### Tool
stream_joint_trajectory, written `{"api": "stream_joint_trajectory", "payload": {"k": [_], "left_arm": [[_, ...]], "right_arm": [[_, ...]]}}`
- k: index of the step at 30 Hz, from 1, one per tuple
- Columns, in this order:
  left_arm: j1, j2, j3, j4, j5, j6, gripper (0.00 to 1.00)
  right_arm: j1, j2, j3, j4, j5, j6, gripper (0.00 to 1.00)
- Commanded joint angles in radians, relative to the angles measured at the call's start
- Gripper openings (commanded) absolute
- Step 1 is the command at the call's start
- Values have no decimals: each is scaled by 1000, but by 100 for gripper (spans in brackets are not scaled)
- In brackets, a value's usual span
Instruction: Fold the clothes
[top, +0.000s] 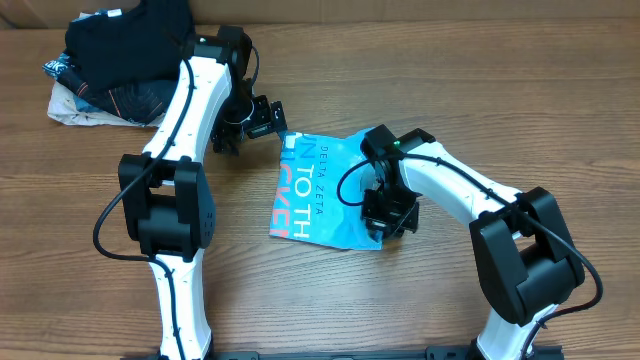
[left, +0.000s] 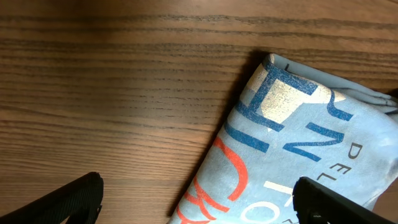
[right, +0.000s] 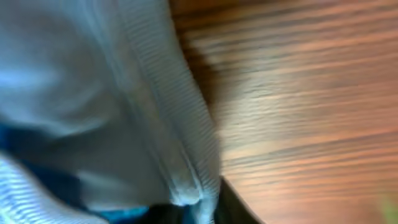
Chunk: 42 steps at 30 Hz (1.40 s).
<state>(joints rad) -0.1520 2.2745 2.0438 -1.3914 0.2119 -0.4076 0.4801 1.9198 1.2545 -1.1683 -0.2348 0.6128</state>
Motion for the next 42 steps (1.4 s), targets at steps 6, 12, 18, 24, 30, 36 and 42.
{"api": "stream_joint_trajectory", "payload": {"k": [6, 12, 18, 24, 30, 36, 42], "left_arm": [[-8, -25, 5, 0, -10, 27, 100], [-8, -25, 5, -1, -10, 27, 100], [-8, -25, 5, -8, -10, 31, 100], [-8, -25, 5, -16, -10, 38, 100], [-8, -25, 5, -18, -10, 38, 100], [-8, -25, 5, -17, -9, 49, 100], [-8, -25, 5, -11, -13, 76, 100]], "right_arm": [[-34, -29, 38, -128, 321, 47, 16], [-68, -29, 74, -205, 343, 46, 43], [-83, -29, 172, -257, 375, 46, 45], [-133, -29, 351, -332, 380, 31, 71], [-169, -29, 384, -336, 380, 27, 80], [-172, -29, 383, -223, 269, -3, 83], [-160, -25, 379, -8, -66, -192, 50]]}}
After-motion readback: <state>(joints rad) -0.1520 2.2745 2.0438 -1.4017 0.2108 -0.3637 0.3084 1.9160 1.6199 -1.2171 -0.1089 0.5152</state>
